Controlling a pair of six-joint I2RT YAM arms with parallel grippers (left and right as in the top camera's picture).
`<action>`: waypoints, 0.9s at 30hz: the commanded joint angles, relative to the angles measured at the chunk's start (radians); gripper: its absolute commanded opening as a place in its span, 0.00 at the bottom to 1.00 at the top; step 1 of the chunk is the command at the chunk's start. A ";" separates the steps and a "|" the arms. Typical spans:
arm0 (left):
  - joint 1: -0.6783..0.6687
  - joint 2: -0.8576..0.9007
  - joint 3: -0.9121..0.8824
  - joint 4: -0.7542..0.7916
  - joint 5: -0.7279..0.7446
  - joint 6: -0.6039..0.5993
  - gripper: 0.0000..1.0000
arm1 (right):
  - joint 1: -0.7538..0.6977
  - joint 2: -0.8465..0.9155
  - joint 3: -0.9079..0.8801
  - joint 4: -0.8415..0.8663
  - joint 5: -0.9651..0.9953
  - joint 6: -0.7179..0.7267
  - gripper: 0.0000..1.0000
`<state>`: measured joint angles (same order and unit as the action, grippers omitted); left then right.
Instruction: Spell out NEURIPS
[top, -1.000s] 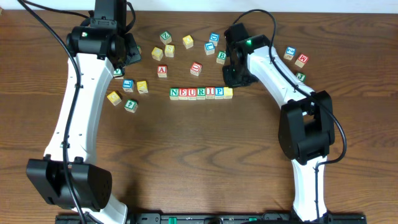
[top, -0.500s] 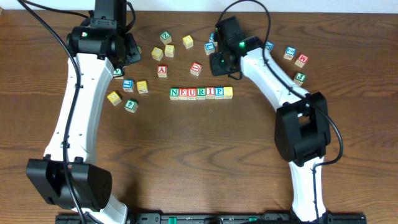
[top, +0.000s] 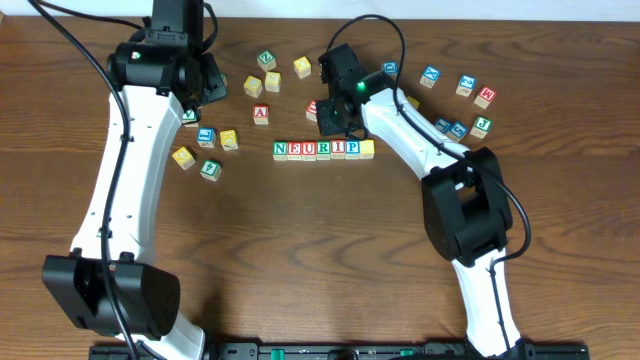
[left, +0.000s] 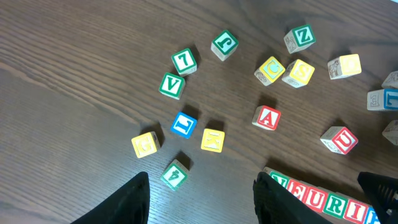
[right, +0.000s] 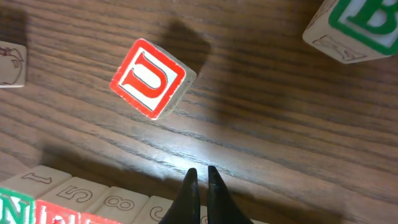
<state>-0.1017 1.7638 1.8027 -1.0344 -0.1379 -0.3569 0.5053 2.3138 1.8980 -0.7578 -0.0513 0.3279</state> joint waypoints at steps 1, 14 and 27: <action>0.002 0.010 -0.013 -0.001 -0.013 0.020 0.53 | 0.012 0.032 0.018 -0.001 0.016 0.019 0.01; 0.002 0.010 -0.013 -0.001 -0.013 0.020 0.53 | 0.020 0.039 0.018 -0.044 0.019 0.020 0.01; 0.002 0.010 -0.013 -0.001 -0.013 0.020 0.53 | 0.020 0.039 0.018 -0.067 0.019 0.027 0.01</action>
<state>-0.1017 1.7638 1.8027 -1.0344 -0.1379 -0.3454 0.5167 2.3390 1.8980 -0.8181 -0.0475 0.3374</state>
